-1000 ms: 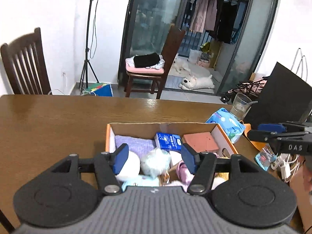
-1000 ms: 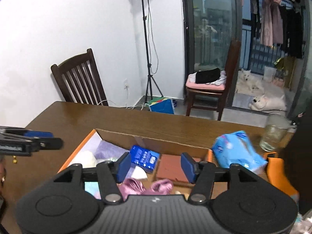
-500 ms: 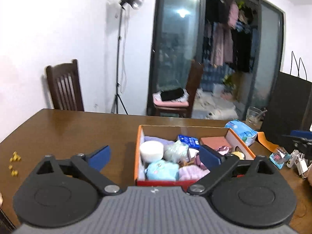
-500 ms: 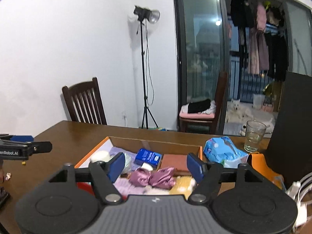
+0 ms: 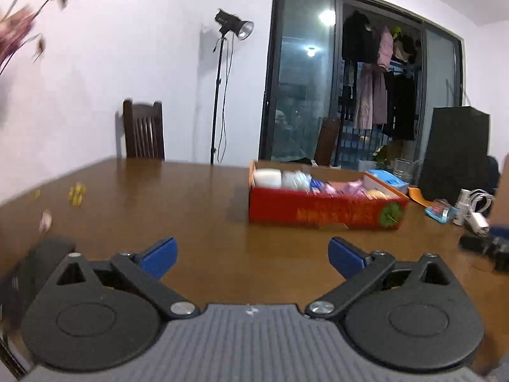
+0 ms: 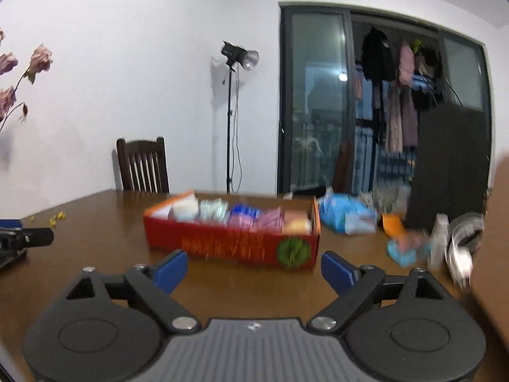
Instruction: Organize soft objects
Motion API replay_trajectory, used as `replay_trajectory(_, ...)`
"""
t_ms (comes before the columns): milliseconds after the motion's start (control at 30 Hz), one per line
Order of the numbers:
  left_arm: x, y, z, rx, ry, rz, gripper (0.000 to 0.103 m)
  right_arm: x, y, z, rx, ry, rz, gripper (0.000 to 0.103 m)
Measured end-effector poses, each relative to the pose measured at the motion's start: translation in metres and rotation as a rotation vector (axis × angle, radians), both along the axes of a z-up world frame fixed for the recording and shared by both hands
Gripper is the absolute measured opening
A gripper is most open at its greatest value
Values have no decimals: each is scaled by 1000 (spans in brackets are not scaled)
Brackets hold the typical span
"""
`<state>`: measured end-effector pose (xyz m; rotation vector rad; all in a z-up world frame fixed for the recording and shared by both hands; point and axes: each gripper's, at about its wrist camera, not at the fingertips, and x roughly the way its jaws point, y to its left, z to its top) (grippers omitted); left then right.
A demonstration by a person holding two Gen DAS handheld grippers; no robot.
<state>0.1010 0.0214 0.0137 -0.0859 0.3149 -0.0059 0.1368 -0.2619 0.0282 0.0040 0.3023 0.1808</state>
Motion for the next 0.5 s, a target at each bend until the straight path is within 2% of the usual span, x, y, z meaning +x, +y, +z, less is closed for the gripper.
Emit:
replay_trajectory(133,-33,-15,-13,18,27,-77,103,-54,6,-19,90,22,-13,93)
replay_trajectory(200,-37,-23,-10,67,7,-101,103,-67,13,-19,66,15,16,93)
replay_trajectory(333,-42,-29,-5,93,-30,-75,103,-72,22,-11,36,-49,23,94)
replay_trajectory(500,-43,-29,-2,92,-42,-75,103,-68,22,-7,54,-51,20,95)
